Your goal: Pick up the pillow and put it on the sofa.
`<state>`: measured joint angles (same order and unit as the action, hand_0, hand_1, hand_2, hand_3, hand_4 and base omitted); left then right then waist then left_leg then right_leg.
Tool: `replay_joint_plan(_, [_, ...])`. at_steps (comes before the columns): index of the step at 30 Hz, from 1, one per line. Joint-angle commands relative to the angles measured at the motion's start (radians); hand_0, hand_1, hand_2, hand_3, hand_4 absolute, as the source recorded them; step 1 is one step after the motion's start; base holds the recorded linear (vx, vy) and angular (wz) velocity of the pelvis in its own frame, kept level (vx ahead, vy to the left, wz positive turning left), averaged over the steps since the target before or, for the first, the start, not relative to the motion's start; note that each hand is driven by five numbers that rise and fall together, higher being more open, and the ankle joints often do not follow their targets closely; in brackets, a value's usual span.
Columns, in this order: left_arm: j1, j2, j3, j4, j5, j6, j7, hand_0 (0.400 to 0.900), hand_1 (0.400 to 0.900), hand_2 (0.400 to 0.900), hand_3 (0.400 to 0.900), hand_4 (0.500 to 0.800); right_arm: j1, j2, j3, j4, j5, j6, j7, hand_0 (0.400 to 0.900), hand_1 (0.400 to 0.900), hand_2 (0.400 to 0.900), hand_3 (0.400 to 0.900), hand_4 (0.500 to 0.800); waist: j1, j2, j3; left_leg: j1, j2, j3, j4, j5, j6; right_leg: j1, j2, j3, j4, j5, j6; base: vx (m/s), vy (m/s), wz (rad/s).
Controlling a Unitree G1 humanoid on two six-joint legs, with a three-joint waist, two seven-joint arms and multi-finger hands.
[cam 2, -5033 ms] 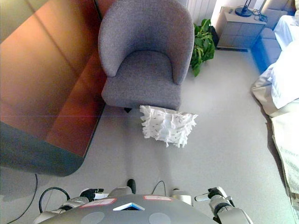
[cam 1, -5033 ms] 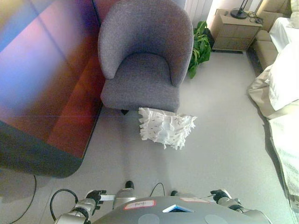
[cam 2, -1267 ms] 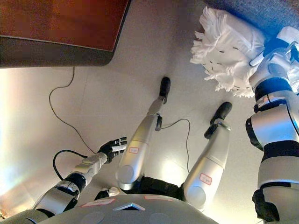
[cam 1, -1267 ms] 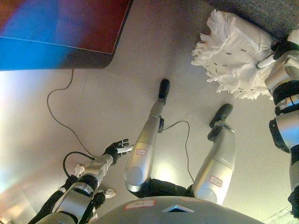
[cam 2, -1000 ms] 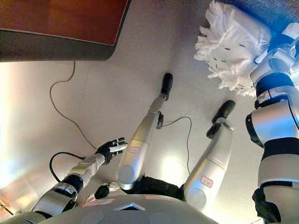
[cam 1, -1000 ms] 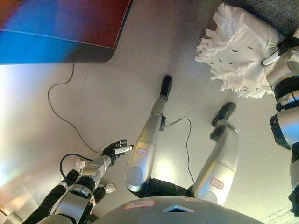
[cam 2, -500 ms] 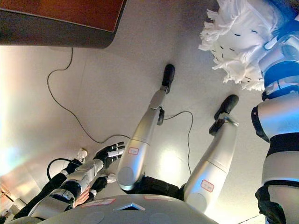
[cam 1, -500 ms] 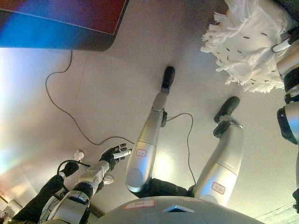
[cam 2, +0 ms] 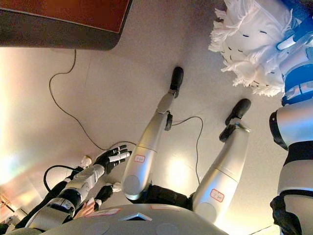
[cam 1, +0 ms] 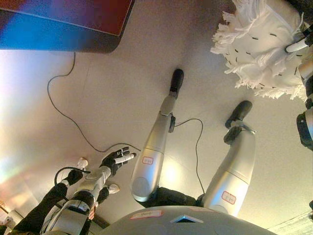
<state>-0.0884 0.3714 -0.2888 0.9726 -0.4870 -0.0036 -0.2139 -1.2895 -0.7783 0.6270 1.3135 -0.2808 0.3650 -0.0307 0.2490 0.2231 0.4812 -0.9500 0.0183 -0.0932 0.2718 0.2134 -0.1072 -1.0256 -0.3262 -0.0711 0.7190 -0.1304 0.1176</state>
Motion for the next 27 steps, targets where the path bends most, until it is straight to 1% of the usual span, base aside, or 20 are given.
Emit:
replay_joint_plan(1, [0.099,0.068,-0.021,0.032,-0.032,0.002,-0.006,0.9,0.9,0.9,0.9,0.8,-0.078,-0.092,0.069,-0.082,0.02,-0.097,-0.01,0.4,0.4,0.4,0.4,0.5,0.001,0.097,0.039,0.005,0.025,0.022,0.158,-0.159,0.06,0.016,-0.012,-0.004,-0.053,0.04,-0.014,-0.03,0.014,-0.09])
replay_joint_plan(6, [0.086,0.069,-0.023,0.05,-0.04,-0.015,-0.009,0.9,0.9,0.9,0.9,0.8,-0.057,-0.1,0.066,-0.101,0.03,-0.154,0.0,0.4,0.4,0.4,0.4,0.5,-0.01,0.074,0.039,0.067,0.033,0.032,0.128,-0.156,0.058,0.088,-0.012,-0.027,-0.115,0.062,-0.009,-0.03,0.013,-0.08])
replay_joint_plan(9, [0.075,0.074,-0.018,0.062,-0.035,-0.021,-0.012,0.9,0.9,0.9,0.9,0.8,-0.033,-0.098,0.061,-0.121,0.045,-0.188,0.009,0.4,0.4,0.4,0.4,0.5,-0.016,0.053,0.039,0.113,0.038,0.037,0.11,-0.158,0.056,0.143,-0.013,-0.047,-0.161,0.079,-0.003,-0.02,-0.018,-0.08])
replay_joint_plan(10, [0.066,0.077,-0.015,0.071,-0.035,-0.017,-0.014,0.9,0.9,0.9,0.9,0.8,-0.022,-0.098,0.058,-0.132,0.038,-0.199,0.025,0.4,0.4,0.4,0.4,0.5,-0.02,0.041,0.039,0.141,0.04,0.039,0.1,-0.158,0.054,0.174,-0.01,-0.056,-0.181,0.086,0.0,-0.01,-0.037,-0.14])
replay_joint_plan(12, [0.05,0.079,-0.011,0.082,-0.028,-0.014,-0.01,0.9,0.9,0.9,0.9,0.8,0.008,-0.09,0.051,-0.148,0.043,-0.231,0.028,0.4,0.4,0.4,0.4,0.5,-0.026,0.016,0.039,0.188,0.049,0.047,0.076,-0.158,0.049,0.229,-0.012,-0.079,-0.224,0.104,0.008,0.0,-0.064,-0.15])
replay_joint_plan(13, [0.034,0.08,-0.01,0.09,-0.029,-0.005,-0.003,0.9,0.9,0.9,0.9,0.8,0.026,-0.082,0.049,-0.166,0.043,-0.242,0.034,0.4,0.4,0.4,0.4,0.5,-0.031,-0.007,0.039,0.227,0.056,0.056,0.054,-0.158,0.045,0.278,-0.01,-0.095,-0.258,0.115,0.012,0.01,-0.079,-0.11])
replay_joint_plan(14, [0.03,0.081,-0.01,0.092,-0.028,-0.007,-0.004,0.9,0.9,0.9,0.9,0.8,0.032,-0.08,0.049,-0.17,0.047,-0.247,0.035,0.4,0.4,0.4,0.4,0.5,-0.033,-0.014,0.039,0.238,0.058,0.058,0.048,-0.157,0.044,0.292,-0.009,-0.1,-0.268,0.118,0.014,-0.07,-0.08,-0.1])
replay_joint_plan(15, [0.017,0.085,-0.006,0.095,-0.028,-0.005,0.0,0.9,0.9,0.9,0.9,0.8,0.038,-0.08,0.045,-0.185,0.051,-0.261,0.042,0.4,0.4,0.4,0.4,0.5,-0.037,-0.031,0.039,0.248,0.062,0.063,0.026,-0.125,0.046,0.314,-0.005,-0.119,-0.308,0.158,0.006,-0.07,-0.076,-0.09])
replay_joint_plan(16, [0.009,0.087,-0.003,0.101,-0.027,-0.003,0.007,0.9,0.9,0.9,0.9,0.8,0.058,-0.081,0.037,-0.211,0.057,-0.269,0.053,0.4,0.4,0.4,0.4,0.5,-0.042,-0.051,0.039,0.29,0.069,0.068,0.009,-0.125,0.043,0.36,0.001,-0.127,-0.332,0.164,0.01,-0.06,-0.073,-0.08])
replay_joint_plan(17, [0.008,0.088,-0.002,0.103,-0.027,-0.005,0.007,0.9,0.9,0.9,0.9,0.8,0.064,-0.081,0.034,-0.216,0.058,-0.27,0.056,0.4,0.4,0.4,0.4,0.5,-0.043,-0.056,0.039,0.299,0.07,0.069,0.005,-0.125,0.043,0.37,0.002,-0.129,-0.338,0.166,0.011,0.03,-0.099,-0.06])
replay_joint_plan(21, [-0.006,0.092,0.018,0.121,-0.003,0.006,0.021,0.9,0.9,0.9,0.9,0.8,0.144,-0.091,-0.006,-0.305,0.084,-0.306,0.098,0.4,0.4,0.4,0.4,0.5,-0.06,-0.117,0.039,0.439,0.086,0.083,-0.034,-0.133,0.035,0.52,0.013,-0.146,-0.402,0.174,0.02,0.05,-0.074,-0.04])
replay_joint_plan(24, [0.005,0.09,0.034,0.128,0.023,0.015,0.018,0.9,0.9,0.9,0.9,0.8,0.208,-0.112,-0.025,-0.383,0.094,-0.305,0.134,0.4,0.4,0.4,0.4,0.5,-0.072,-0.141,0.007,0.51,0.097,0.092,-0.055,-0.138,0.029,0.602,0.025,-0.15,-0.446,0.177,0.019,0.09,-0.004,-0.01])
replay_joint_plan(27, [0.017,0.088,0.048,0.149,0.043,0.01,0.017,0.9,0.9,0.9,0.9,0.8,0.293,-0.131,-0.057,-0.448,0.099,-0.324,0.157,0.4,0.4,0.4,0.4,0.5,-0.087,-0.163,-0.032,0.574,0.111,0.105,-0.073,-0.145,0.023,0.677,0.033,-0.155,-0.492,0.183,0.019,0.14,0.027,-0.02])
